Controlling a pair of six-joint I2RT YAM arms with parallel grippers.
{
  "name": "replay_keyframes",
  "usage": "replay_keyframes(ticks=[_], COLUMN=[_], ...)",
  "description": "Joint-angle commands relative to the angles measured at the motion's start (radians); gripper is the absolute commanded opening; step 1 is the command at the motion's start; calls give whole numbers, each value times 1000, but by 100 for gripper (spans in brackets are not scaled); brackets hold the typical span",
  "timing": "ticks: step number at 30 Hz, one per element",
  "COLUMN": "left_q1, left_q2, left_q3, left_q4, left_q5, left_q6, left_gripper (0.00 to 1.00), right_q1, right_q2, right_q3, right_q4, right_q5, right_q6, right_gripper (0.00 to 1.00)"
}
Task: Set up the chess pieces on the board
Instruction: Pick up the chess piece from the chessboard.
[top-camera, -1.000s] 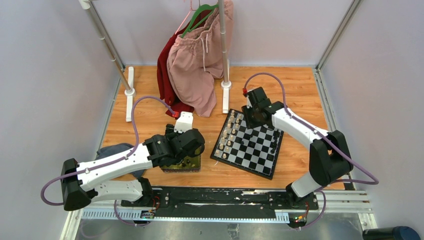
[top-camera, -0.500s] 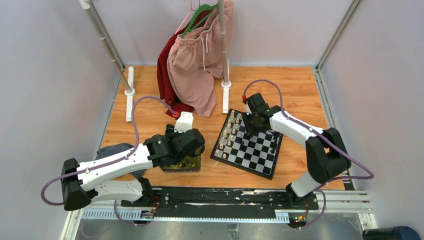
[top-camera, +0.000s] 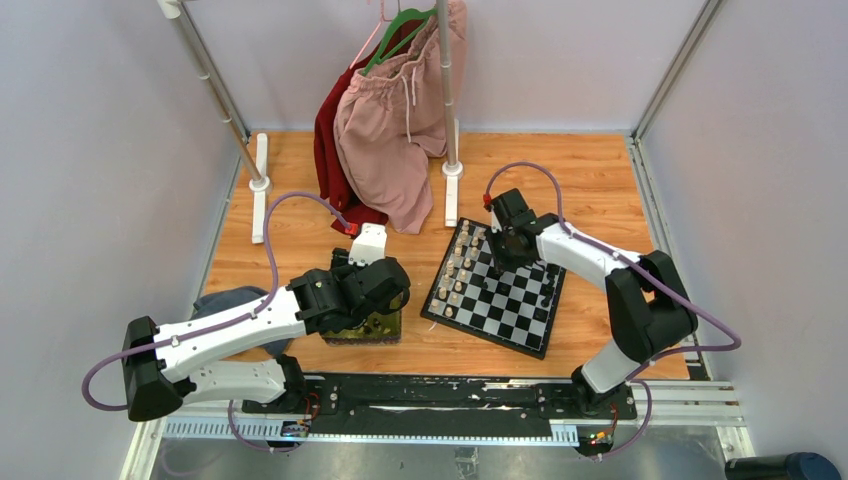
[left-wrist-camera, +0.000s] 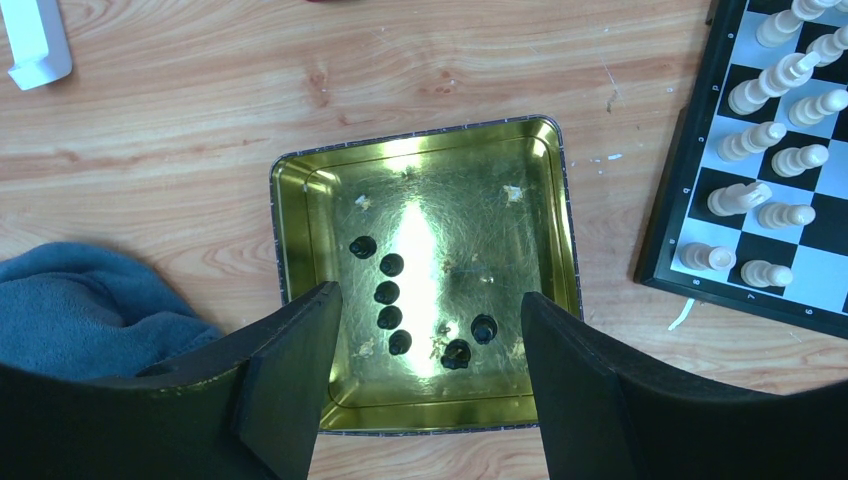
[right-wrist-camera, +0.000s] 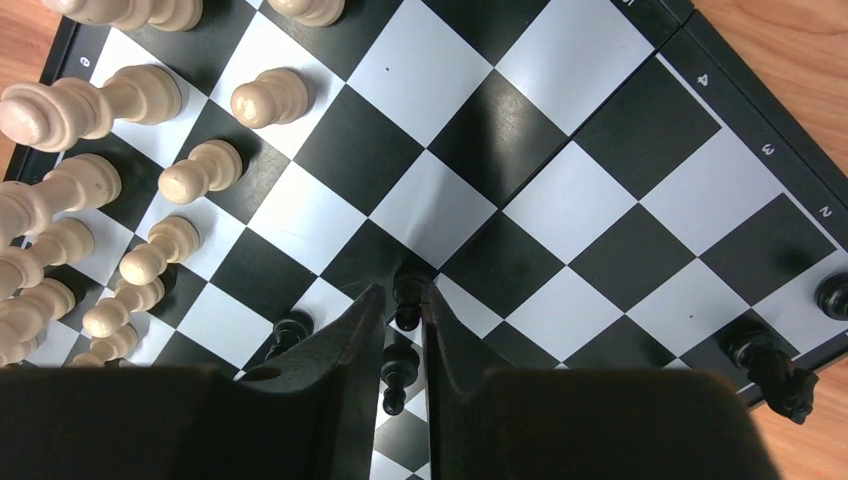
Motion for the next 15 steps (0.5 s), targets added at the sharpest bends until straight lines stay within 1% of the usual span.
replay_keyframes(ticks=[1, 8, 10, 15], left_q1=[8, 10, 9, 9], left_q2=[4, 3, 1, -3], left_q3=[-5, -5, -7, -11], left_q4=[8, 8, 8, 7], left_q5=[-18, -18, -18, -15], left_q6=[-10, -8, -7, -8], left_gripper=[72, 72, 72, 72], right_q1=[14, 15, 14, 9], right_q2=[13, -2, -17, -49], right_q3=[-16, -12, -6, 22], right_q4=[-5, -22, -32, -64], right_q5=[-1, 17, 45, 105], right_q6=[14, 15, 13, -1], right_gripper=[22, 7, 5, 4])
